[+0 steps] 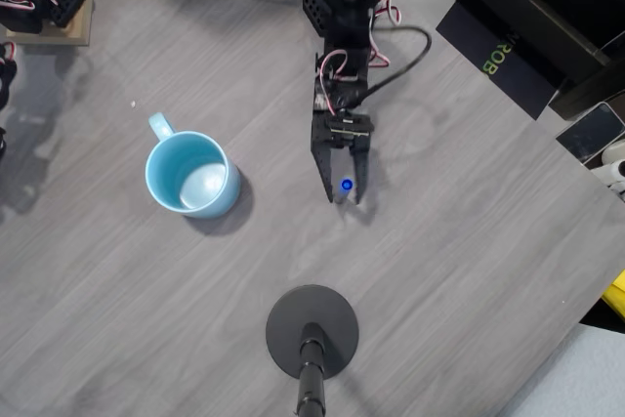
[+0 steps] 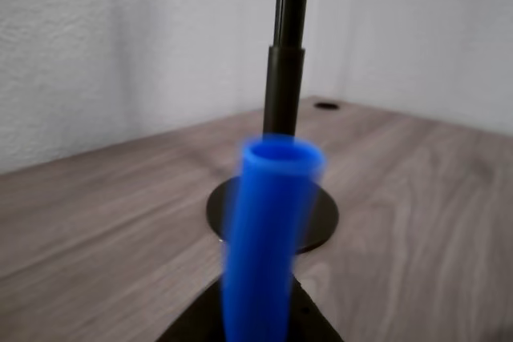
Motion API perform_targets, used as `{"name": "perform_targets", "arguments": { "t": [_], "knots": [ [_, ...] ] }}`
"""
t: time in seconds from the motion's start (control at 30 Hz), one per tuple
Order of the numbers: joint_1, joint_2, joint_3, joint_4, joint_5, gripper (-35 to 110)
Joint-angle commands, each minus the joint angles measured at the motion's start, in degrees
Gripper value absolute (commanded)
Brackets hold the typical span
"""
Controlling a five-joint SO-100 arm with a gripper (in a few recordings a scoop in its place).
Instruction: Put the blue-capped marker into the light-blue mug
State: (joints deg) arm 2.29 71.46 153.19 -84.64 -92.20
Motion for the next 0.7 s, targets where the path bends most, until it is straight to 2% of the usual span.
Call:
{"name": "perform_targets", "arguments": {
  "t": [0.0, 0.47, 0.67],
  "knots": [
    [0.35, -8.26, -4.39, -8.44, -9.14, 0],
    [0.44, -4.13, -4.66, -7.56, -7.65, 0],
    [2.37, 10.99, -4.83, 4.04, -6.06, 0]
  ]
}}
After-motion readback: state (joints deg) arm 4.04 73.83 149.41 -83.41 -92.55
